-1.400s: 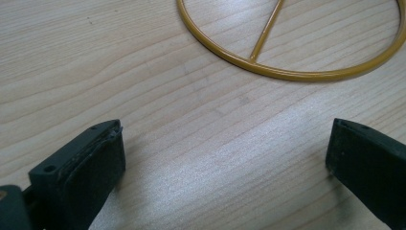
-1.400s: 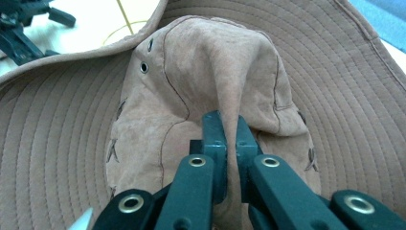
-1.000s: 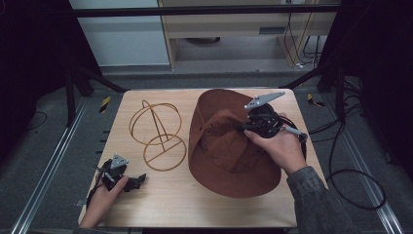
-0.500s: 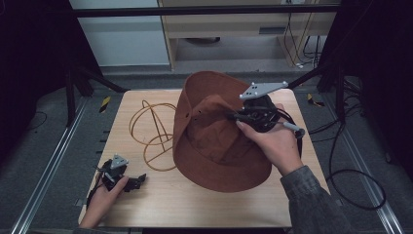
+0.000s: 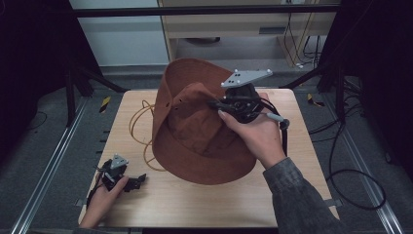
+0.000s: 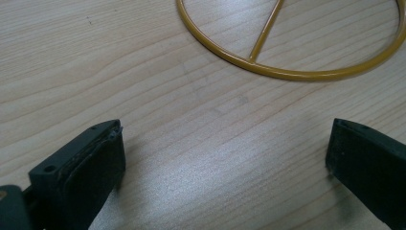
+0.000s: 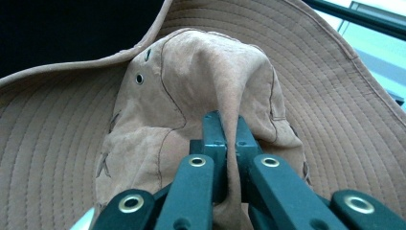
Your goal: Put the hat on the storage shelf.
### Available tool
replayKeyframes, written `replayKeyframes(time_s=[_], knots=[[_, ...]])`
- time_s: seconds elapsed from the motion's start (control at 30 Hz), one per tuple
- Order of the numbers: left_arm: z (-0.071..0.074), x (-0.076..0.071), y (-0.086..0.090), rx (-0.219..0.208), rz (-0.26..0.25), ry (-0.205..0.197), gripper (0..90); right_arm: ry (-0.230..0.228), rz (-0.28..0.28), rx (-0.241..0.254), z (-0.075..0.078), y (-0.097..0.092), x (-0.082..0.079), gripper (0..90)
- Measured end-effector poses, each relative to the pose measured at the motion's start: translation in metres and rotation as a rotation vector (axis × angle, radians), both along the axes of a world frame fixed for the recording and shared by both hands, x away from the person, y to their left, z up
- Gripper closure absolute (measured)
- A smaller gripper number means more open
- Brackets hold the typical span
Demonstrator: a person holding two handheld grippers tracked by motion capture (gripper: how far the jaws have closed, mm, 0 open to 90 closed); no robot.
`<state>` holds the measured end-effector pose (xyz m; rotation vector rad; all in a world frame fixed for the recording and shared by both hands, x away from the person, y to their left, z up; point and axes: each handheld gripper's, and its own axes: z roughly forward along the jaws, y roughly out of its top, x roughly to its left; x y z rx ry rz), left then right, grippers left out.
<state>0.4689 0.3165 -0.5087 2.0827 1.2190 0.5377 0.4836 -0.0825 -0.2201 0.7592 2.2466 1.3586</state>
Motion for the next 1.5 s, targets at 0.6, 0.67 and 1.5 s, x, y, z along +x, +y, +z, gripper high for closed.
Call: replayKeyframes(time_s=[0.6,0.67,1.5], knots=[[0.0,0.0,0.0,-0.001,0.0,0.006,0.0,-0.002,0.031,-0.025,0.013,0.038,0.013,89.0],[0.0,0.0,0.0,-0.001,0.001,0.006,0.0,-0.001,0.033,-0.033,0.014,0.042,0.015,89.0],[0.0,0.0,0.0,0.0,-0.001,0.006,0.0,0.008,0.057,-0.066,0.023,0.073,0.03,89.0]])
